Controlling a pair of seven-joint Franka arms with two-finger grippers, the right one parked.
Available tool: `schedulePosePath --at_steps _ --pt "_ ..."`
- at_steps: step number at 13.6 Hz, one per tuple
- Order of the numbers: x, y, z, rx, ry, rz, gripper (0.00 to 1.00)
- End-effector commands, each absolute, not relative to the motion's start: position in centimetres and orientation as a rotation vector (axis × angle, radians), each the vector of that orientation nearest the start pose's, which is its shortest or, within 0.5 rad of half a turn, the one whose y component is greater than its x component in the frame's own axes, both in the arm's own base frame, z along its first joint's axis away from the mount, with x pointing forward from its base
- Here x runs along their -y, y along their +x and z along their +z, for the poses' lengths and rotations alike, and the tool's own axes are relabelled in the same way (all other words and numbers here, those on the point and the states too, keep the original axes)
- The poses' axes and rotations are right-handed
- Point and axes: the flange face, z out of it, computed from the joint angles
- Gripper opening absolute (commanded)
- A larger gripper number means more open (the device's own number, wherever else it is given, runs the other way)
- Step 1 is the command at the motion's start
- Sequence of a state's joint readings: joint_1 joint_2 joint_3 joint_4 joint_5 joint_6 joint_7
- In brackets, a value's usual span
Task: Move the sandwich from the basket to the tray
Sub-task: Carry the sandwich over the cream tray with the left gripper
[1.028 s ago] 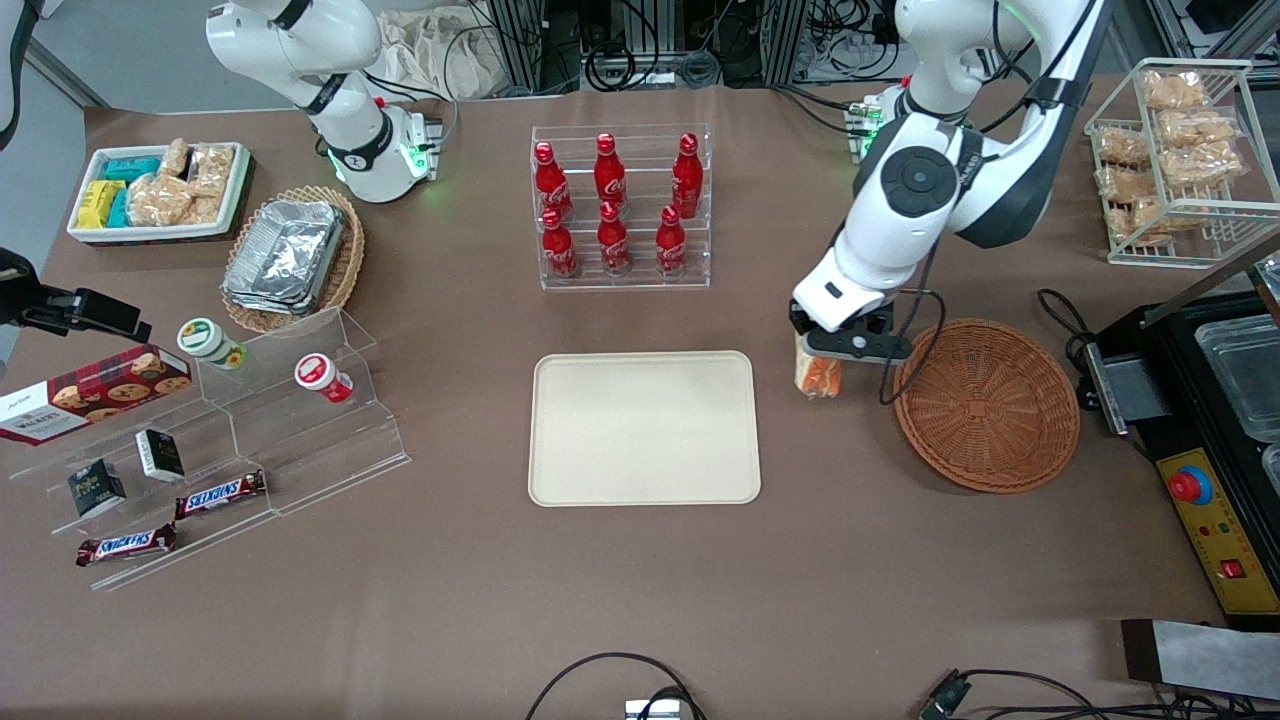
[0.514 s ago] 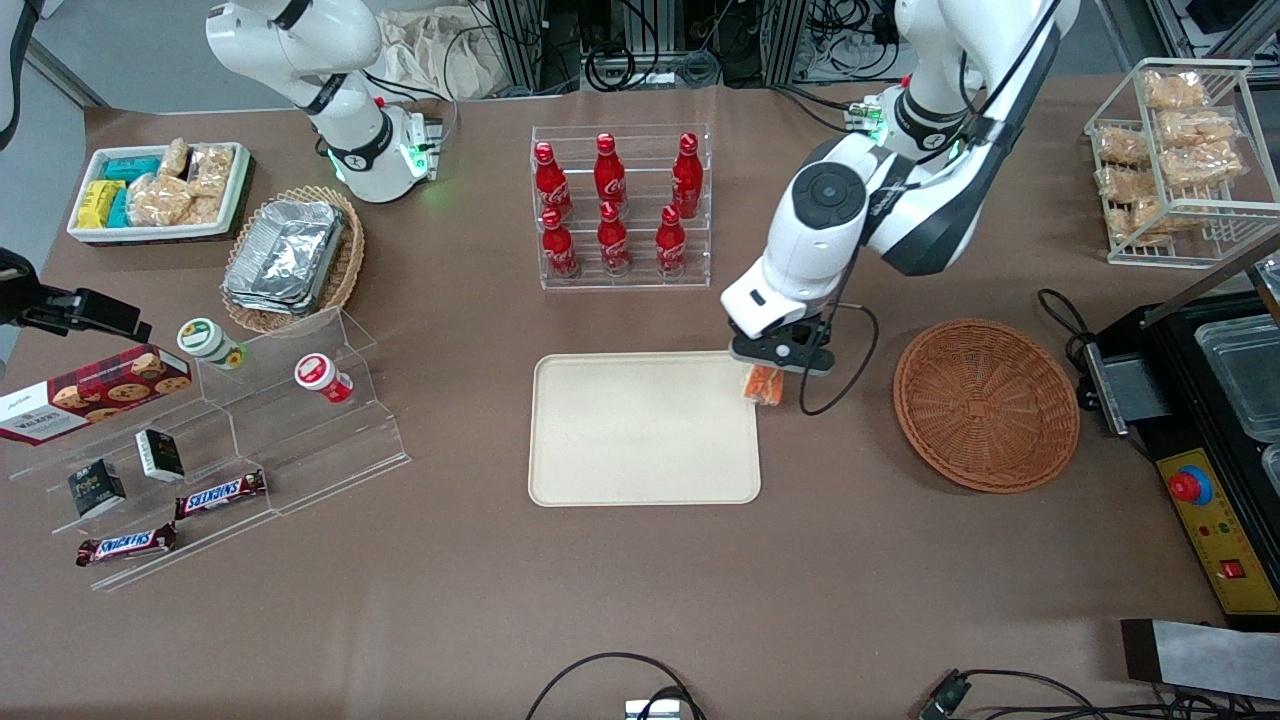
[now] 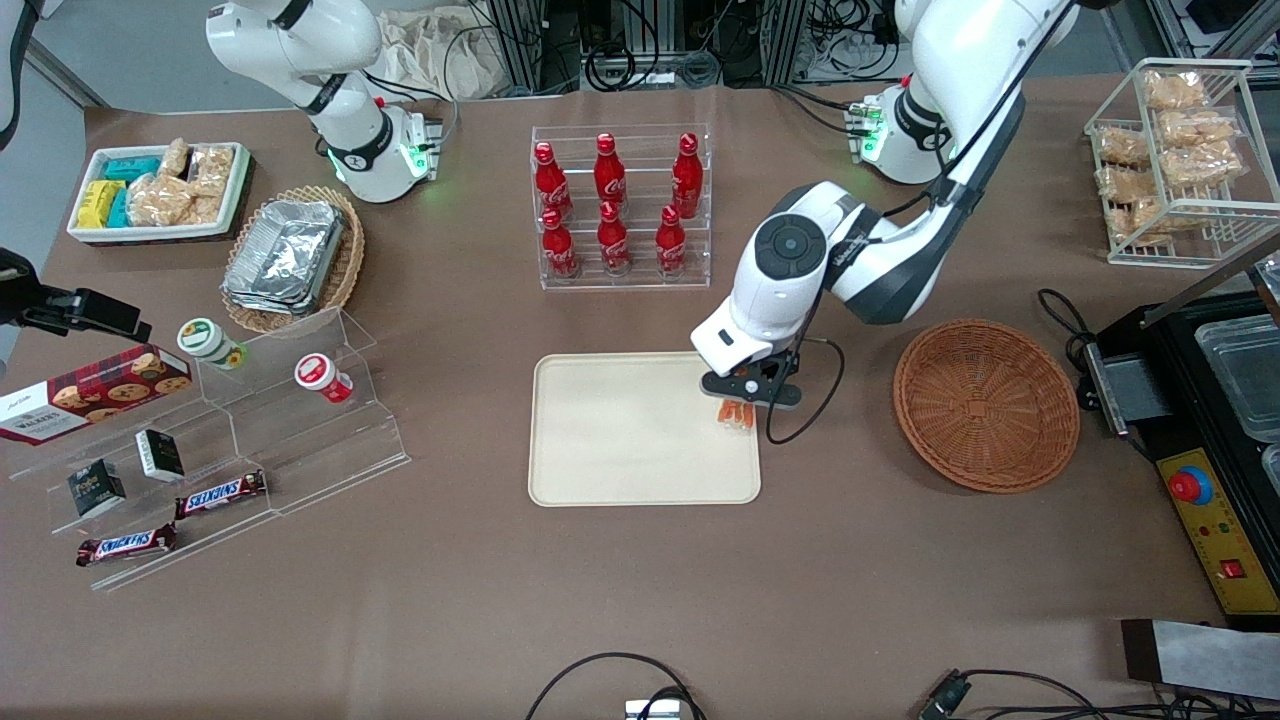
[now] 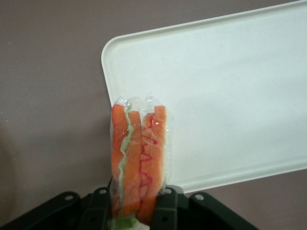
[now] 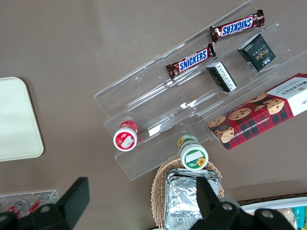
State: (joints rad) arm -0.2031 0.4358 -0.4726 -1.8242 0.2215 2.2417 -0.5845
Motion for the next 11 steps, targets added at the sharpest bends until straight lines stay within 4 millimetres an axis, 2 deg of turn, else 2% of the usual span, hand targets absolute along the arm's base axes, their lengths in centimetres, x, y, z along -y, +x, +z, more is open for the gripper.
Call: schedulePosePath --at_steps 1,4,6,7,8,11 --pt "39.9 53.0 31.3 -0.270 -3.157 -0.038 0.30" --pt "40.6 53.7 29.4 -0.251 -3.160 -0.020 0.33" --pt "43.5 52.0 28.6 -0.321 -3.143 -0.029 0.33" --pt "44.1 52.0 27.6 -0.303 -3.146 -0.019 0.33" --pt "44.3 52.6 27.3 -0.285 -3.142 -0.037 0.33" --pt "44.3 52.5 26.0 -0.265 -3.119 -0.047 0.33"
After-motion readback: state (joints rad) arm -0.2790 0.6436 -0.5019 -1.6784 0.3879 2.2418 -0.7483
